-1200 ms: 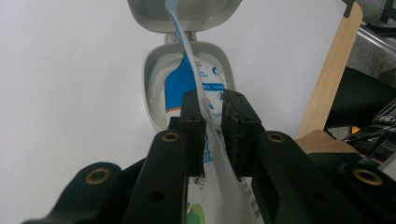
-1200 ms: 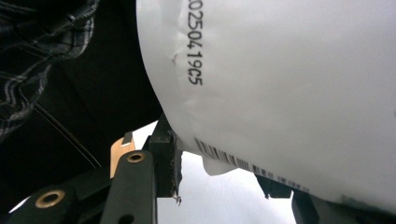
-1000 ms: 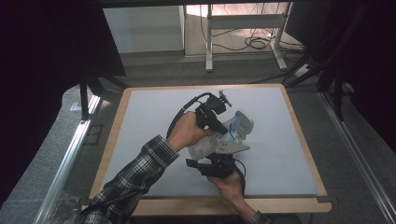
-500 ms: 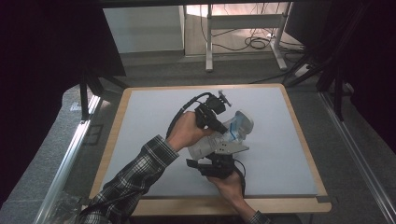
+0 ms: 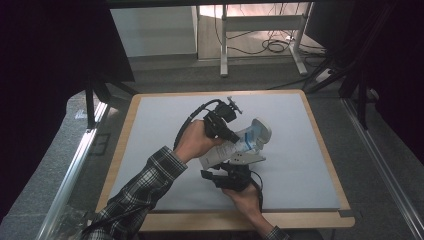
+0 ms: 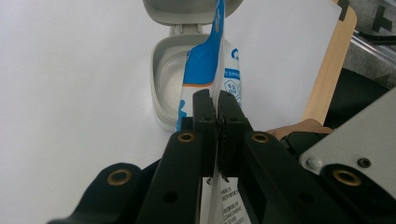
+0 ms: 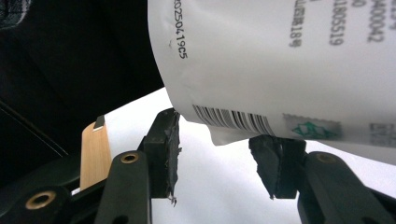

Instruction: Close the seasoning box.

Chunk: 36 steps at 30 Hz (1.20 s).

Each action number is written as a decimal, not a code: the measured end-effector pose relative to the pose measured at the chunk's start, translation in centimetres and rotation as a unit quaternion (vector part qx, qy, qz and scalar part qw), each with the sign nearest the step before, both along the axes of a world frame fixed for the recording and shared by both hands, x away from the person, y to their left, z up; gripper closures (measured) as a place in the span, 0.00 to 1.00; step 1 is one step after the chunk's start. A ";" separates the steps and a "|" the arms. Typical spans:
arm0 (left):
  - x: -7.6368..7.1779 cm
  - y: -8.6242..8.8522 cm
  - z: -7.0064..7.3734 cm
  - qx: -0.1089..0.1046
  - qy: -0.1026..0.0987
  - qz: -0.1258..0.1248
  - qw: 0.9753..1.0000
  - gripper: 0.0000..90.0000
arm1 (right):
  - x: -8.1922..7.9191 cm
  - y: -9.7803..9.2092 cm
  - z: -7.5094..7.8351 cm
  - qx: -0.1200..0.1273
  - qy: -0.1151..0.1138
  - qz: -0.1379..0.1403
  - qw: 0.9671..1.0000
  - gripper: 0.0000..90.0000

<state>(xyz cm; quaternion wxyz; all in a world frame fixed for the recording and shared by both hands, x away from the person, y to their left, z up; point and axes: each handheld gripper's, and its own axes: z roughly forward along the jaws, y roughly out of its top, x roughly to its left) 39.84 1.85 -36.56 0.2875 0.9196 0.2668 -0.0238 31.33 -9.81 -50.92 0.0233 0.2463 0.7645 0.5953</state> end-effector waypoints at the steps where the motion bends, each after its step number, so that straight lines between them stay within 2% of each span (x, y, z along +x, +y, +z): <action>1: 0.0 0.0 0.0 -0.002 0.000 0.000 1.000 0.98 | 0.0 0.0 0.0 -0.002 -0.001 -0.001 1.000 0.59; 9: -0.2 0.6 -0.1 -0.014 0.000 -0.004 1.000 1.00 | 0.1 0.0 -0.3 -0.008 -0.006 -0.005 1.000 0.56; 12: -0.3 0.8 -0.1 -0.017 -0.003 -0.007 1.000 1.00 | 0.1 -0.1 -0.4 -0.009 -0.005 -0.005 1.000 0.55; 13: -0.4 0.9 -0.1 -0.018 -0.005 -0.009 1.000 1.00 | -0.1 -0.1 -0.3 -0.010 0.005 -0.004 1.000 0.55; 19: -0.5 1.4 -0.2 -0.028 -0.007 -0.011 1.000 1.00 | 0.0 -0.2 -0.6 -0.016 -0.001 -0.006 1.000 0.54; 21: -0.6 1.7 -0.1 -0.027 -0.008 -0.012 1.000 1.00 | -0.1 -0.3 -0.5 -0.015 0.006 -0.007 1.000 0.54; 24: -0.7 2.1 -0.2 -0.030 -0.014 -0.010 0.999 1.00 | 0.0 -0.5 -0.6 -0.017 -0.001 -0.009 1.000 0.54; 36: -1.1 3.4 -0.8 -0.038 -0.034 -0.016 0.999 0.99 | 0.0 -1.2 -0.9 -0.024 0.011 -0.014 1.000 0.53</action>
